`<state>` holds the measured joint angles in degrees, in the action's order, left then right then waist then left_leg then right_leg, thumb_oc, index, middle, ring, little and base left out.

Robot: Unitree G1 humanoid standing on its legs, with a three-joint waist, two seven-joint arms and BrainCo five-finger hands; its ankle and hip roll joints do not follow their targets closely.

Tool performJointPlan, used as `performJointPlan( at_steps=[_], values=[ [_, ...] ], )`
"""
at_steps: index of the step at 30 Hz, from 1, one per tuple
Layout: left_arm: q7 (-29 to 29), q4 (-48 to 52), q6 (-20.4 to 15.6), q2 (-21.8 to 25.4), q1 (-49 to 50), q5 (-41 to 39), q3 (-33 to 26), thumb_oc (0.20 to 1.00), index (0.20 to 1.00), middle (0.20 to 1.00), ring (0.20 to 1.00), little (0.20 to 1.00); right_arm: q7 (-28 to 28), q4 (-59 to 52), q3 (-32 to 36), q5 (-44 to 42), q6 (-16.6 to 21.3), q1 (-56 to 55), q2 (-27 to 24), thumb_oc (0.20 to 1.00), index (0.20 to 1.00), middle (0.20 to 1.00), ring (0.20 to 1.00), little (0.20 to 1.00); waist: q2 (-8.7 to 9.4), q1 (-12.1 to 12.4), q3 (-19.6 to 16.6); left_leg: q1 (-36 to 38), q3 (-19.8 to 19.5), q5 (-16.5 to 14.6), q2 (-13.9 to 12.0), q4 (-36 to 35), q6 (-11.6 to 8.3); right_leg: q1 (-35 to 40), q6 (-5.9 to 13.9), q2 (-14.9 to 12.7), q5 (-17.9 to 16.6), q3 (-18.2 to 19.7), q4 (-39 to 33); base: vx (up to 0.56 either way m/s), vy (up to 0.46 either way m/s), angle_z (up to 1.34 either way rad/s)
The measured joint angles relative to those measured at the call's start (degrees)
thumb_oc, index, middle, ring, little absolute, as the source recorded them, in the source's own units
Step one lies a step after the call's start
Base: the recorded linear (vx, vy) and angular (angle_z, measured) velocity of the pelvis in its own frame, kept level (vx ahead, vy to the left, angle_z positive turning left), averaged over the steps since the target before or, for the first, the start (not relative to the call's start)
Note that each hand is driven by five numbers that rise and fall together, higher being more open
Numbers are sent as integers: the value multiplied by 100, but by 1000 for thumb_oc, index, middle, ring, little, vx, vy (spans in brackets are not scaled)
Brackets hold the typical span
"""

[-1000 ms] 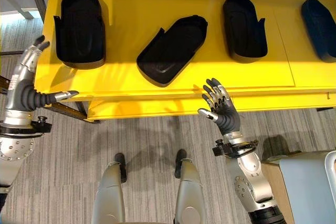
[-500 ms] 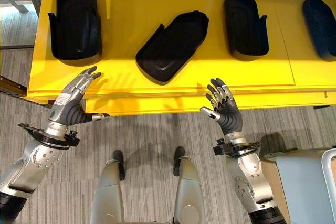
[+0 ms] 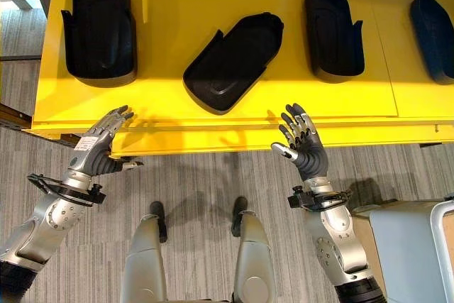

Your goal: Move parts from the plastic box to the shelf.

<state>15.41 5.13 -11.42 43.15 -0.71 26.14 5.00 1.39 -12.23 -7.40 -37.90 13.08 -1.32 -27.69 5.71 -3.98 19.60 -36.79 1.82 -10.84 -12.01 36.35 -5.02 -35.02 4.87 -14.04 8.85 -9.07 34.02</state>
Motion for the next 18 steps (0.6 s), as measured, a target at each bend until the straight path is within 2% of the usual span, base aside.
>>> performJointPlan(
  at_steps=[6, 18],
  values=[
    [19, -21, 95, -118, -37, -1, -304, 1000, 1000, 1000, 1000, 1000, 14, 0, 11, 0, -12, -9, 0, 1000, 1000, 1000, 1000, 1000, -30, -4, 19, 1, 15, -1, -1, -3, 1, -12, -2, 0, 1, 14, 0, 17, 0, 0],
    [92, -33, 264, -204, -360, -16, -356, 1000, 1000, 1000, 1000, 1000, 30, 2, 25, 0, -29, 9, 0, 1000, 1000, 1000, 1000, 1000, -96, -131, 60, -20, 69, -4, -15, -6, -1, -77, -10, 1, 1, 41, -5, 6, 1, -1]
  ],
)
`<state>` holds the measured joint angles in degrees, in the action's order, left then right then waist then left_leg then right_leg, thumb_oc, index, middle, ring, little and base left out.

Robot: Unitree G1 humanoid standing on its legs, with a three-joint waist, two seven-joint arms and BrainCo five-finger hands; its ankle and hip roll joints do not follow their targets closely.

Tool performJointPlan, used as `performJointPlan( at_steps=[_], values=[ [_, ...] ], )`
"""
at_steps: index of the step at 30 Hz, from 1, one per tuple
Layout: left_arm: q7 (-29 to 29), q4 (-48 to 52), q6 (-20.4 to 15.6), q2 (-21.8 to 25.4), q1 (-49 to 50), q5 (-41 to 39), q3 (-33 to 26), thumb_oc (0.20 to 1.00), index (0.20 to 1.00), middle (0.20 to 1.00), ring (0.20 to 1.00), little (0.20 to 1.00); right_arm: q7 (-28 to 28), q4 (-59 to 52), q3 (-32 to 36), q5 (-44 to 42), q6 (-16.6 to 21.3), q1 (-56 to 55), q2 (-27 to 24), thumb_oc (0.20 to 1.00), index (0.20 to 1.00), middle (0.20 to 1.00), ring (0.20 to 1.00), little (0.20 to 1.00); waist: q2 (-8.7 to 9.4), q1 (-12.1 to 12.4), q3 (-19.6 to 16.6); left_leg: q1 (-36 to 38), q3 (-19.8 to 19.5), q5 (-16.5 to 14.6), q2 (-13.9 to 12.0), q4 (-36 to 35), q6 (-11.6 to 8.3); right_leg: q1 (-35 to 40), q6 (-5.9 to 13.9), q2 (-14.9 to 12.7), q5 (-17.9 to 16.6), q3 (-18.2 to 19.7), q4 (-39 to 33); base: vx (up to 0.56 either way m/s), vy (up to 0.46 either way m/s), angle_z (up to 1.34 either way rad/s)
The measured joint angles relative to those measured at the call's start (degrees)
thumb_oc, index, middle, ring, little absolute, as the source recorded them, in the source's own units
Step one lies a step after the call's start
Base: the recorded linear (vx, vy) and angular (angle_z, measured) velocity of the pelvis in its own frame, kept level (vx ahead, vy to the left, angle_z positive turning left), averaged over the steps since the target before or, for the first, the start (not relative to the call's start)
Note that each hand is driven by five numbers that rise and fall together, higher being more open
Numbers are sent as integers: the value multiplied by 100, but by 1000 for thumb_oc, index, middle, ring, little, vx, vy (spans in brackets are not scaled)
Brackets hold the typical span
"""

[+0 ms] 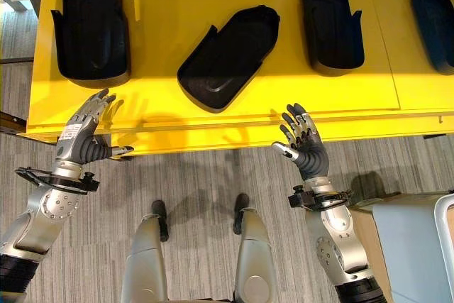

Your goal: Move parts from the plastic box to the shelf.

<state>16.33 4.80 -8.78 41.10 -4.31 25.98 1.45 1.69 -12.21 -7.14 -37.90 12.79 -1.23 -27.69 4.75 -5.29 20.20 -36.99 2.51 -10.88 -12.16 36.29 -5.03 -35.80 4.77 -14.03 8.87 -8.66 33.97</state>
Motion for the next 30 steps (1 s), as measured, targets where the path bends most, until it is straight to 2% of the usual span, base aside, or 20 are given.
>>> performJointPlan(
  at_steps=[20, 30],
  values=[
    [-156, -12, 329, -44, -108, -237, -438, 1000, 1000, 1000, 1000, 1000, -51, 20, 6, -7, -306, 27, 8, 1000, 1000, 1000, 1000, 1000, -42, -2, 25, -18, 156, -23, -15, -5, -9, -154, 9, 9, -6, 158, 16, 8, 4, -2],
    [-156, -17, 351, -44, -119, -233, -604, 1000, 1000, 1000, 1000, 1000, -132, 20, 30, -8, -336, 25, 8, 1000, 1000, 1000, 1000, 1000, -43, -8, 26, -78, 158, -36, -16, 25, -7, -204, 12, 9, -8, 162, 16, 0, 0, 0]
  ],
)
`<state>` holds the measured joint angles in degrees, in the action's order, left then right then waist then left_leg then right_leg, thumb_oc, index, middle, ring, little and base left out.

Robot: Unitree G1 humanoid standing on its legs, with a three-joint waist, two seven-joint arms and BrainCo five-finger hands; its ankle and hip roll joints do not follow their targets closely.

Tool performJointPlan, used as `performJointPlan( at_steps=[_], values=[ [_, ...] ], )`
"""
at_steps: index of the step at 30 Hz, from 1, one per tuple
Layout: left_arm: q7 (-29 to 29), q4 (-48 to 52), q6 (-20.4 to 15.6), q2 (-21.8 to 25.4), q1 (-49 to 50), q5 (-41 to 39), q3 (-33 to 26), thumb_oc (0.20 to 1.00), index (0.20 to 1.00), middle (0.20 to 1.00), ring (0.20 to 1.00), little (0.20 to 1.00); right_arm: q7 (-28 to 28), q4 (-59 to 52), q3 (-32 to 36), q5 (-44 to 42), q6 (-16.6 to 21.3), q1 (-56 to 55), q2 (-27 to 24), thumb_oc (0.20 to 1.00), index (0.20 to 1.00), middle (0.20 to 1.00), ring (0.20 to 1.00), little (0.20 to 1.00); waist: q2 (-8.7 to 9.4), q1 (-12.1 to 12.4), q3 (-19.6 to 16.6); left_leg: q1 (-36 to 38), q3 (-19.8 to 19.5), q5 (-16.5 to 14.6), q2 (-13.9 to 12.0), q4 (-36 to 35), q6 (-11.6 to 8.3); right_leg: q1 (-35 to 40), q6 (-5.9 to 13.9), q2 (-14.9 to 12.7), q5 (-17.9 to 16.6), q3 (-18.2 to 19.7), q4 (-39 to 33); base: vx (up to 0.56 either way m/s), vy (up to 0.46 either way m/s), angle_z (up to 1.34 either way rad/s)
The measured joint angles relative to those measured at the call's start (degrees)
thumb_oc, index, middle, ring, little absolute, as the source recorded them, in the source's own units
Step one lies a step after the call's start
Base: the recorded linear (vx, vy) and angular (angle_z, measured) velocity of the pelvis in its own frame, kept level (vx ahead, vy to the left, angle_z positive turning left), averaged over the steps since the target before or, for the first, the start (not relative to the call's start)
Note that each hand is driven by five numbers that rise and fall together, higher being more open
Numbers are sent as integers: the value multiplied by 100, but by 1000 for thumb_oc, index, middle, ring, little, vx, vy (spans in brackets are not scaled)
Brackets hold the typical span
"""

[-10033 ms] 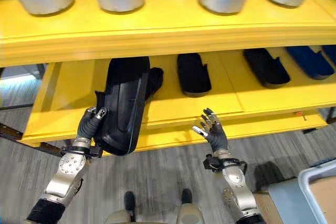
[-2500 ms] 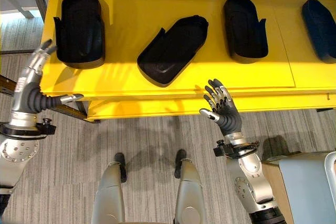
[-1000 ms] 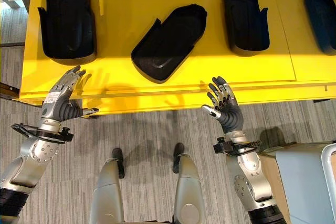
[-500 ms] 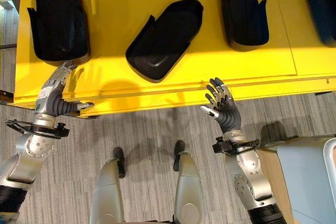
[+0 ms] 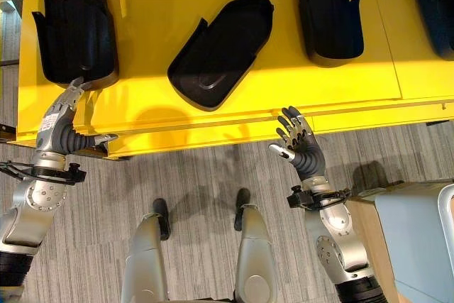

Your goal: Move parts from the plastic box to the shelf.

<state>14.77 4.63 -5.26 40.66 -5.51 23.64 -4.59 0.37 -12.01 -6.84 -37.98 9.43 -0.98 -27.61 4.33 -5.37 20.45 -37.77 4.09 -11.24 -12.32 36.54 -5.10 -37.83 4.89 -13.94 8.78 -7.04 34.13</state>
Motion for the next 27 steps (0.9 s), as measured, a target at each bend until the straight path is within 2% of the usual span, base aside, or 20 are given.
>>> performJointPlan(
  at_steps=[27],
  values=[
    [1, -46, 63, 1, -32, 8, -58, 1000, 1000, 1000, 1000, 1000, -22, 0, 163, -3, -48, -19, 0, 1000, 1000, 1000, 1000, 1000, -1, -9, 1, -128, 12, -23, -8, 72, 19, -122, 48, 10, -46, 29, 8, 0, 0, 0]
  ],
)
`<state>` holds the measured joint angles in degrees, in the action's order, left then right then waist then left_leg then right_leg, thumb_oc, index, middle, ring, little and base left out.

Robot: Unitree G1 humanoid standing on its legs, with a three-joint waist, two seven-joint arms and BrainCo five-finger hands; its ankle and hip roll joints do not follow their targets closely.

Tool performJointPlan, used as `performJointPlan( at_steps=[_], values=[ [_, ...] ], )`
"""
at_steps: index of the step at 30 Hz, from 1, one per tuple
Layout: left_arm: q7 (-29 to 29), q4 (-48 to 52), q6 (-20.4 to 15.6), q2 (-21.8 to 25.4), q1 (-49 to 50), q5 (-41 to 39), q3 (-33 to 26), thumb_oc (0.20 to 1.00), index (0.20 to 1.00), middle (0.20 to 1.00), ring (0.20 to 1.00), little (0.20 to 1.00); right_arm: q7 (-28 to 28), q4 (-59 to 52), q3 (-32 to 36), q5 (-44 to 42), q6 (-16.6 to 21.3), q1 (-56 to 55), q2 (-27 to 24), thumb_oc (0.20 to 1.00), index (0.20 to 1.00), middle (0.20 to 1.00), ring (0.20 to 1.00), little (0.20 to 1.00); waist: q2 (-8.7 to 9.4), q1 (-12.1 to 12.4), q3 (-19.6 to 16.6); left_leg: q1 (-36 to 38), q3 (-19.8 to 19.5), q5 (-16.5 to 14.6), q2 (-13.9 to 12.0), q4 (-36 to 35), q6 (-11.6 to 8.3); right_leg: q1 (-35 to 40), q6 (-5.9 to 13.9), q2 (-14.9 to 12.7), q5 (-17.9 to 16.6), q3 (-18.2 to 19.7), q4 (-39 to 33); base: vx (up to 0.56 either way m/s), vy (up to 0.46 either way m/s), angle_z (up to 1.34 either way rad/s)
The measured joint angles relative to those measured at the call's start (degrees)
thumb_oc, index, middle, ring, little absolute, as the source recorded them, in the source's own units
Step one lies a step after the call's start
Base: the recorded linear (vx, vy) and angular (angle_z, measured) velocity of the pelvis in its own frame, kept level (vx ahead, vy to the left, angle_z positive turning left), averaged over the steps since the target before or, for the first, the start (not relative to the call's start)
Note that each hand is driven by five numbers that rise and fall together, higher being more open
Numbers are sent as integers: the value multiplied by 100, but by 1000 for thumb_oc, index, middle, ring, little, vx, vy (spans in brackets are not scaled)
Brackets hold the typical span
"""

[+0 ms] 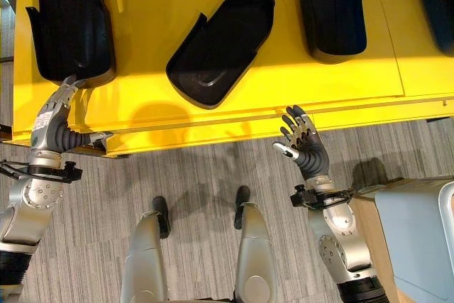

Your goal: Move parts from the plastic box to the shelf.

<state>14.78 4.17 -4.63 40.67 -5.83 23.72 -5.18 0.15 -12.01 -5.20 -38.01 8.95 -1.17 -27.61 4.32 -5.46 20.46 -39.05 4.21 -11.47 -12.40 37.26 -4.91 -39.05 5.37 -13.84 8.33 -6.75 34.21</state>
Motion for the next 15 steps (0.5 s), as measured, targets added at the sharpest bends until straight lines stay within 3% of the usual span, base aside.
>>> performJointPlan(
  at_steps=[15],
  values=[
    [15, 0, 32, 21, -223, 6, -183, 1000, 1000, 1000, 1000, 1000, -12, 0, 9, -7, 0, -81, 0, 1000, 1000, 1000, 1000, 1000, 0, -14, 0, -27, 27, -5, -7, 17, 1, -50, -3, 7, 0, 30, 14, 0, 0, 0]
  ],
)
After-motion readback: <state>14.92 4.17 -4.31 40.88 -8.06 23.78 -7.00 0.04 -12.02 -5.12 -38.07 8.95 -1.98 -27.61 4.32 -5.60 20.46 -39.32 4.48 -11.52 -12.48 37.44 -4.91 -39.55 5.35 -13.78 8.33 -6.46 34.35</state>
